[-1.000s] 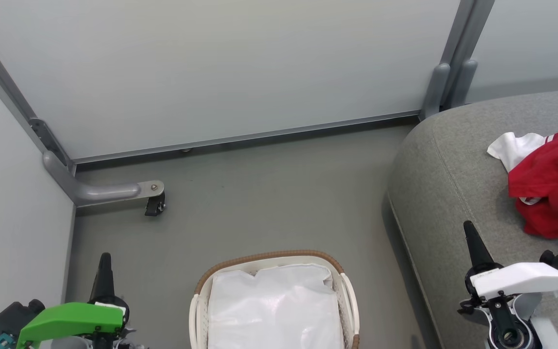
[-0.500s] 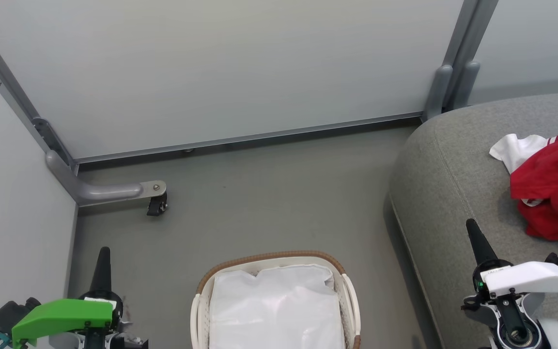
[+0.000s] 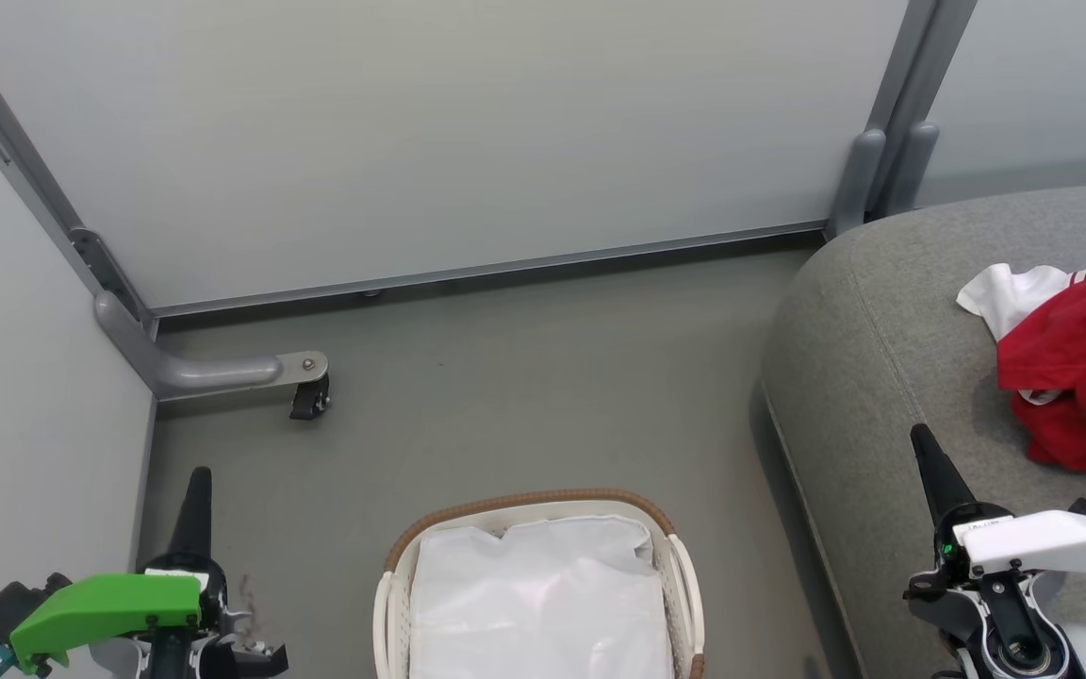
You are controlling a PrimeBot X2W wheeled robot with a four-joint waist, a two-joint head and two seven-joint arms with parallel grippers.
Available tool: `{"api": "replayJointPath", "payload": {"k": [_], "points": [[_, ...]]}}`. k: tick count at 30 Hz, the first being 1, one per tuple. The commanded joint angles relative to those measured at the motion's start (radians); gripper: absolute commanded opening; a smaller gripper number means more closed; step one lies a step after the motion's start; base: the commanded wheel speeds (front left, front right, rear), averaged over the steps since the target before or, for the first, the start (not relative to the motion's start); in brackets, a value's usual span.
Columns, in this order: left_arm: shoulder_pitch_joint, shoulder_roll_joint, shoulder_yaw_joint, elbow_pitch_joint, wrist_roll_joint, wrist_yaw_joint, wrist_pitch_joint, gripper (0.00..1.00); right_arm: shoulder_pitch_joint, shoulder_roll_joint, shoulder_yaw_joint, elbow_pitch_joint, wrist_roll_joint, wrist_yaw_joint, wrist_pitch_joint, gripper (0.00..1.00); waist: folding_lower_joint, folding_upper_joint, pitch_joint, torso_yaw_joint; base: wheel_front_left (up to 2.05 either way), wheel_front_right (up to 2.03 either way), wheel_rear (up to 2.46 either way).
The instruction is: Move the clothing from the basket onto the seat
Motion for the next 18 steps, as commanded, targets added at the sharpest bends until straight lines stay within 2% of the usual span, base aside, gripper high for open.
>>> {"api": "replayJointPath", "payload": {"k": [1, 18], "points": [[-0.023, 0.006, 0.004, -0.009, -0.025, -0.008, 0.008, 0.00, 0.006, -0.006, -0.006, -0.011, 0.025, -0.001, 0.007, 0.00, 0.0000, 0.0000, 0.000, 0.001, 0.00, 0.00, 0.00], [-0.033, 0.007, 0.017, -0.015, -0.144, -0.014, 0.042, 0.00, 0.015, -0.007, -0.019, -0.027, 0.152, -0.001, 0.042, 0.00, 0.0000, 0.0000, -0.004, 0.008, 0.00, 0.00, 0.00]]}}
